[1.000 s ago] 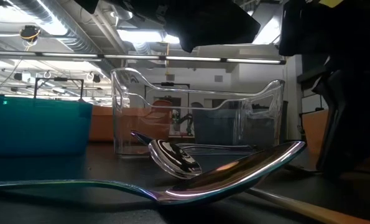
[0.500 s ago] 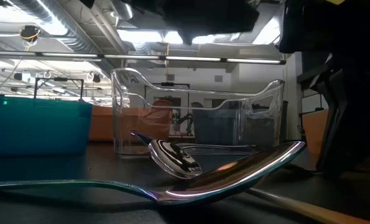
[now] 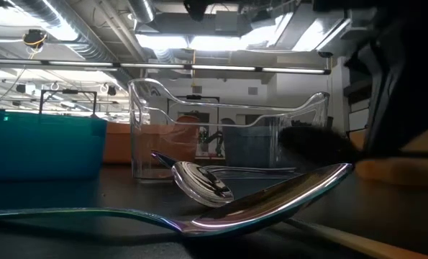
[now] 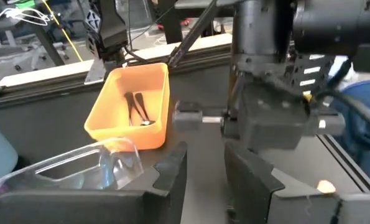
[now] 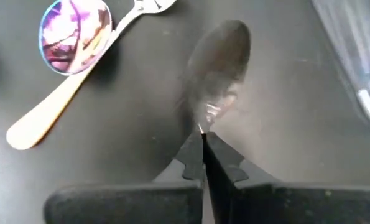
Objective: Sort silverware by color (type)
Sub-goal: Put the black spoon into the light orange bin
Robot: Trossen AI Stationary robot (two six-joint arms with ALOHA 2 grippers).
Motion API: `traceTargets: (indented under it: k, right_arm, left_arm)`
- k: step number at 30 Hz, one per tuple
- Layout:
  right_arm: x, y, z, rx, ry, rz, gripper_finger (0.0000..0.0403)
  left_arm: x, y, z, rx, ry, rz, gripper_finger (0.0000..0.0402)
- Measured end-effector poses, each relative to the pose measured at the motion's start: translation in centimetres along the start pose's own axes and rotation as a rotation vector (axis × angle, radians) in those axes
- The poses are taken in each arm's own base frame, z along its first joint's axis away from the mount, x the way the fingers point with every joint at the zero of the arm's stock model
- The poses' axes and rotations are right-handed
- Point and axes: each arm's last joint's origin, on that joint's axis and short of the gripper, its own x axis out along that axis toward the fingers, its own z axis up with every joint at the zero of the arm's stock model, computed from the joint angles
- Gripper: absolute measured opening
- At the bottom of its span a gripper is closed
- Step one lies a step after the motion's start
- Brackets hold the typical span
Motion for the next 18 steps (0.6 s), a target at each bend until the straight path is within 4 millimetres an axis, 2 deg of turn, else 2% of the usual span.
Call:
traceTargets:
  k: [7,15,18]
  right_arm:
    - [-2.7,0.3,1.6,-0.106,0.023,-0.027,0.0000]
    - [-6.5,-0.2,3.0,-0.193,0.084,-0.105,0.0000]
    - [-7.1,-0.3,3.2,-0.202,0.080,-0.130,0.0000]
  left_arm:
    - [-1.8,-0.5,0.6,0.022,0.042,-0.026,0.0102]
    - [-3.3,-1.9,1.1,0.038,0.038,-0.068,0.0102]
    - [-3.5,-2.4,1.0,0.043,0.041,-0.083,0.0102]
